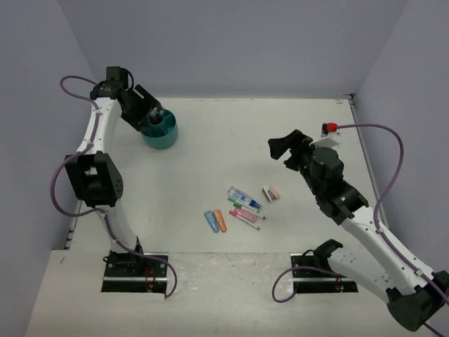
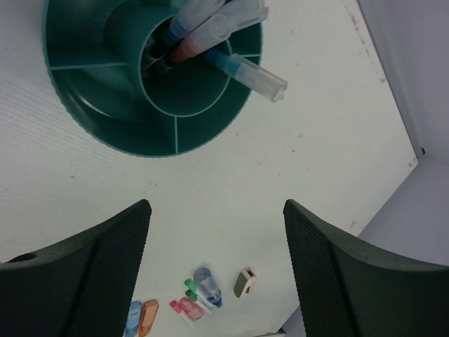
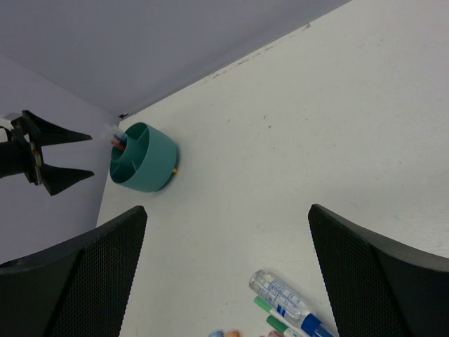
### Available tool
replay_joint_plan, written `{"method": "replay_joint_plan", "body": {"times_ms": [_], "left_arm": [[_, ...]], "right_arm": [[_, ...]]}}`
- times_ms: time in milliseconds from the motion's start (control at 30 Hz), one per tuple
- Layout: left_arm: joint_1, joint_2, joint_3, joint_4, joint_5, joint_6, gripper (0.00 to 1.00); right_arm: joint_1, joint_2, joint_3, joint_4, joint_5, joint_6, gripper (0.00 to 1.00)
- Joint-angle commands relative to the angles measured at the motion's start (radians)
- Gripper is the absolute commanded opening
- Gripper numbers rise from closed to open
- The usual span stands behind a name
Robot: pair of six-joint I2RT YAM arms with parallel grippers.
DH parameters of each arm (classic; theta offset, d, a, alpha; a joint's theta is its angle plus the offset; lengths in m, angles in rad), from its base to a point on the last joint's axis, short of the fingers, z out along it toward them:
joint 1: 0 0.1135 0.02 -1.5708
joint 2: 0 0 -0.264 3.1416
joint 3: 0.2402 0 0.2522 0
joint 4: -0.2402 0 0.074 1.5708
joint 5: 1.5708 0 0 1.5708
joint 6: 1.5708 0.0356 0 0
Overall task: Sort the stationery into containers
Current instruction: Pick up the stationery from the center of the board.
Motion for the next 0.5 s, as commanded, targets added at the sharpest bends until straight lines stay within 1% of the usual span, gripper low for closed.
{"method": "replay_joint_plan", "body": {"times_ms": [0,67,100,167,200,233,300,400,433,467], "left_arm": [[0.005,-0.068,0.049,0.040,0.059,0.024,0.82],[0.003,-0.133,0.005,0.081,0.059,0.052,0.89],[0.004,-0.185,-0.036,0.112,0.052,0.062,0.92],[0.003,-0.331,-0.167,0.176,0.043,0.102,0.98],[0.003,-0.361,-0.197,0.219,0.042,0.118,1.00],[0.003,-0.489,-0.328,0.277,0.039,0.135,1.00],[0.003,-0.627,-0.459,0.357,0.028,0.182,1.00],[0.000,-0.776,-0.597,0.400,-0.005,0.278,1.00],[0.000,-0.806,-0.629,0.401,-0.010,0.319,1.00],[0.001,-0.835,-0.638,0.403,-0.012,0.324,1.00]], "right_arm": [[-0.004,0.036,0.021,0.047,-0.058,-0.099,0.99],[-0.004,0.075,0.042,0.053,-0.115,-0.202,0.99],[-0.004,0.113,0.069,0.028,-0.137,-0.258,0.99],[-0.004,0.189,0.124,-0.050,-0.175,-0.328,0.99],[-0.004,0.235,0.158,-0.117,-0.175,-0.352,0.97],[-0.004,0.297,0.198,-0.228,-0.178,-0.392,0.93],[-0.004,0.400,0.260,-0.343,-0.193,-0.431,0.81],[-0.002,0.499,0.292,-0.417,-0.300,-0.512,0.65],[0.002,0.522,0.292,-0.427,-0.324,-0.532,0.62],[0.005,0.545,0.293,-0.433,-0.356,-0.546,0.61]]}}
